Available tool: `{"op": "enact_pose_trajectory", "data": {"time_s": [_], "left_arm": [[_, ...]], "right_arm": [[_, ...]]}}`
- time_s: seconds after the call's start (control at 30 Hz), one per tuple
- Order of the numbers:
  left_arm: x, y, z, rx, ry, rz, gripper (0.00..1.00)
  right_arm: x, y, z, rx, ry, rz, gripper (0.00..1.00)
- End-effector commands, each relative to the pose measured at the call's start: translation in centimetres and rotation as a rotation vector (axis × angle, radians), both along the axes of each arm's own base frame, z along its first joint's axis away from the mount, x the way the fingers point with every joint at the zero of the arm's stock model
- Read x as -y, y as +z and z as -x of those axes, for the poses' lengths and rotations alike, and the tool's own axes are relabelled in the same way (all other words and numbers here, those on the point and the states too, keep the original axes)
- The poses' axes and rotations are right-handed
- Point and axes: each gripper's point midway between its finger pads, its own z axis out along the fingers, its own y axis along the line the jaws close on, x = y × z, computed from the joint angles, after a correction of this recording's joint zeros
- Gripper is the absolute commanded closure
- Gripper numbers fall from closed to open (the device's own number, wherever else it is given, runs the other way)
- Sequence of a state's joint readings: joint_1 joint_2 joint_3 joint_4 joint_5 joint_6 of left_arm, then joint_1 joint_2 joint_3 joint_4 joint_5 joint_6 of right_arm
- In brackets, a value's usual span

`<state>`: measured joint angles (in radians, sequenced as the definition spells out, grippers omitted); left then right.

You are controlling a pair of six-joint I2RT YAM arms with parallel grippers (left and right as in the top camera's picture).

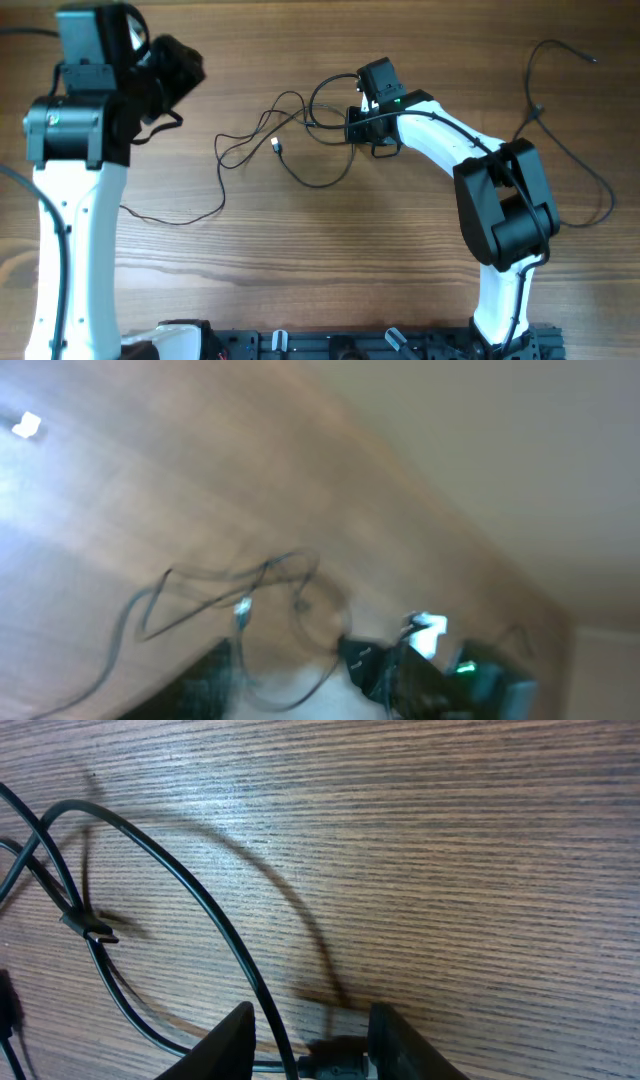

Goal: Untangle cables

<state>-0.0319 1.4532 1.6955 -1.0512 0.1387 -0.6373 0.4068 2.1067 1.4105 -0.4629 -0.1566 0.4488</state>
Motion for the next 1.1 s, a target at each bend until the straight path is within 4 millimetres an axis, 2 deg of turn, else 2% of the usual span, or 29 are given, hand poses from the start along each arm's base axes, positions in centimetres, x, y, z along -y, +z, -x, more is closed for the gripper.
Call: {"op": "enact_pose_trajectory", "data": {"time_s": [0.0,0.03,0.13,0.23,0.47,0.6,0.8,0.83,0.9,0.97,1.07], "left_arm": [[-0.9,-4.9,0.0,-0.186,0.033,-0.061,0.27],[-1.1,-6.6,0.4,-0.261,0.035,-0.071,0.28],[-1.2,-10.1,0.6,-0.379,0.037,-0.099,0.32],[-1.2,-13.3,1.2,-0.488,0.032,-0.105,0.37],[-0.9,-21.1,3.1,-0.727,0.011,-0.124,0.45],[-0.7,-24.0,3.9,-0.775,-0.004,-0.136,0.46],[0.3,-28.4,3.7,-0.721,-0.027,-0.142,0.46],[0.4,-29.2,3.7,-0.705,-0.03,-0.142,0.49],[0.5,-29.6,3.5,-0.69,-0.032,-0.142,0.96],[0.3,-27.8,2.5,-0.647,-0.055,-0.137,0.96],[-0.3,-21.6,-0.1,-0.524,-0.042,-0.088,0.96]], "right_arm": [[0.1,-0.7,0.0,-0.013,-0.007,0.004,0.61],[0.1,-0.7,0.0,-0.014,-0.007,0.004,0.6],[0.1,-0.7,0.0,-0.013,-0.007,0.004,0.55],[0.0,-0.7,0.0,-0.011,-0.007,0.003,0.55],[0.0,-0.7,-0.1,-0.01,-0.008,0.003,0.67],[0.0,-0.6,-0.1,-0.008,-0.007,0.002,0.68],[0.0,-0.6,-0.2,-0.002,-0.007,0.0,0.68],[0.0,-0.6,-0.2,-0.002,-0.007,0.0,0.68],[-0.1,-0.6,-0.3,0.002,-0.006,-0.001,0.69],[0.0,-0.6,-0.3,0.004,-0.008,0.003,0.73],[0.0,-0.6,-0.6,0.014,-0.008,0.005,0.8]]}}
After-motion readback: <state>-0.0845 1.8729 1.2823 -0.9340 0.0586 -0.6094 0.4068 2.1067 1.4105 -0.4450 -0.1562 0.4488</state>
